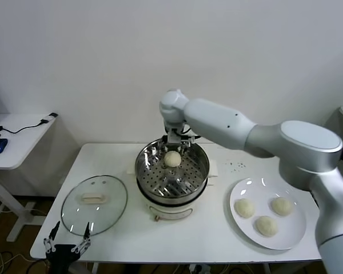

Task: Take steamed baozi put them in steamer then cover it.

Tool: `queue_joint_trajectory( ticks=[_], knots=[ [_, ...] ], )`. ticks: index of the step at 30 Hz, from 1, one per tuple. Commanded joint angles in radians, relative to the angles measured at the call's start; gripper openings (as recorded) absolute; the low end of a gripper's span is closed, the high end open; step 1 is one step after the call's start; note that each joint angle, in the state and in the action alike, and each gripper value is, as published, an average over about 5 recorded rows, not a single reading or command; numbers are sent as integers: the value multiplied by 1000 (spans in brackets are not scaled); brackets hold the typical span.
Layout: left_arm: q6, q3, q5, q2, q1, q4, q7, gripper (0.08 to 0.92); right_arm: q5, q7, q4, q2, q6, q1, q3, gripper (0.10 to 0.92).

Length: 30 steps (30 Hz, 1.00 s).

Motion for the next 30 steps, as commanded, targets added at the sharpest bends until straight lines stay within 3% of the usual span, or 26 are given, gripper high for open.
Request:
queue_joint_trajectory(
  ticks=[1,6,11,20,30],
  knots=[
    [3,4,3,0,-6,-6,5,823,597,96,148,-315,-402,279,-260,823],
    [3,10,2,1,-8,-11,4,823,752,147,249,-512,-698,295,-309,823],
    [6,12,-6,-1,-13,-16,-1,823,808,182,395,-712,-850,263,-373,823],
    [5,17,-1,-2,-12,-14,-1,823,708,142,493,-852,-897,-32,-254,823],
    [-1,6,-4,2,3,-5,-2,823,531,152,410,-787,-891,-387,0,823]
  ],
)
